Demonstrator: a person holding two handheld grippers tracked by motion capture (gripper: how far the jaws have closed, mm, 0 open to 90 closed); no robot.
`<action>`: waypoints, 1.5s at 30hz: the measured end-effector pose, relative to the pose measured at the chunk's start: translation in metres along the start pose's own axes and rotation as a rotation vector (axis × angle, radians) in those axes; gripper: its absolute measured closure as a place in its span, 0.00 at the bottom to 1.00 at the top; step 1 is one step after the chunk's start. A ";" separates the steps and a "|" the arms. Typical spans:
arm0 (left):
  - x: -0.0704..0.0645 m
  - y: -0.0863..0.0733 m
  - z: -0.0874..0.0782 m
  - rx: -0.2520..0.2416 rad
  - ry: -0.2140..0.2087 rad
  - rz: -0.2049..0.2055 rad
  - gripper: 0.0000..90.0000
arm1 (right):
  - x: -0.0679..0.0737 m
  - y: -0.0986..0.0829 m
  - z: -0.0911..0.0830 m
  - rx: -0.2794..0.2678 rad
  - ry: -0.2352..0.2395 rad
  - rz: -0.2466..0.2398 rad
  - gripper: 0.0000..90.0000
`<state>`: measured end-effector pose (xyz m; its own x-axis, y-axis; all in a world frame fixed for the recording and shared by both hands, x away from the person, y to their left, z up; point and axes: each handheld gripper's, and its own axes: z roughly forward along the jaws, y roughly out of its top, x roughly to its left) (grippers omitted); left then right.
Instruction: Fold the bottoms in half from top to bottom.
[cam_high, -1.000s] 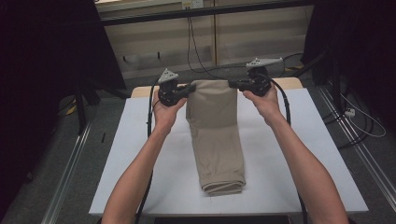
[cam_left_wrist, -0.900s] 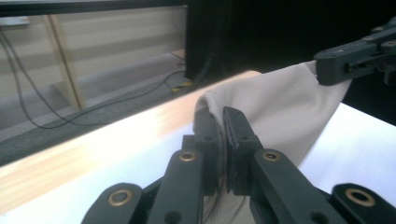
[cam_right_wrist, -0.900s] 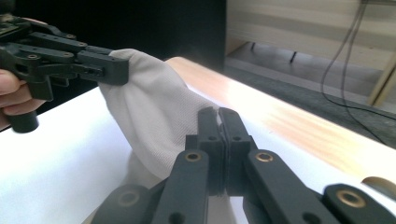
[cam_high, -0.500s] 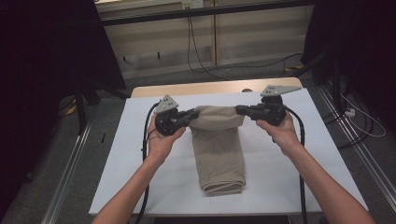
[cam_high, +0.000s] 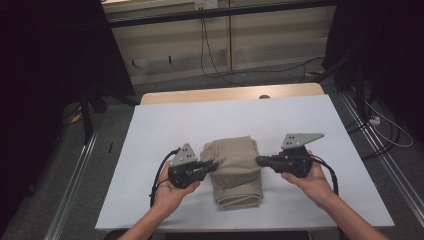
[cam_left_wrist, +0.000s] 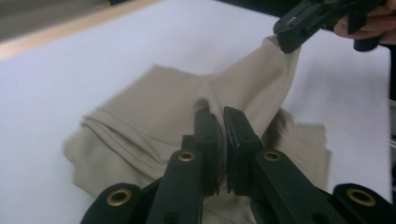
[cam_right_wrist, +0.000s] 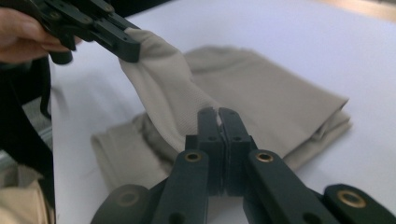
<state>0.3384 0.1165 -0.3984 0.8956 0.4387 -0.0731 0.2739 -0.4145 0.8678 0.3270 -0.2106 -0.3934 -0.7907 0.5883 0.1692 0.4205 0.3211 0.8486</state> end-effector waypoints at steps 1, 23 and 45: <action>-0.003 -0.003 0.000 0.005 -0.007 0.005 0.94 | 0.002 -0.004 0.000 0.011 0.001 0.005 1.00; -0.025 -0.014 0.005 0.051 -0.082 0.053 0.62 | 0.037 -0.049 0.009 0.152 0.050 -0.042 0.96; -0.037 -0.034 0.013 0.128 -0.048 0.011 0.46 | 0.043 -0.055 0.006 0.070 -0.005 -0.004 0.43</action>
<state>0.3004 0.1037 -0.4318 0.9139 0.3959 -0.0897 0.3034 -0.5192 0.7990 0.2723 -0.1983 -0.4355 -0.7903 0.5905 0.1634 0.4476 0.3744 0.8121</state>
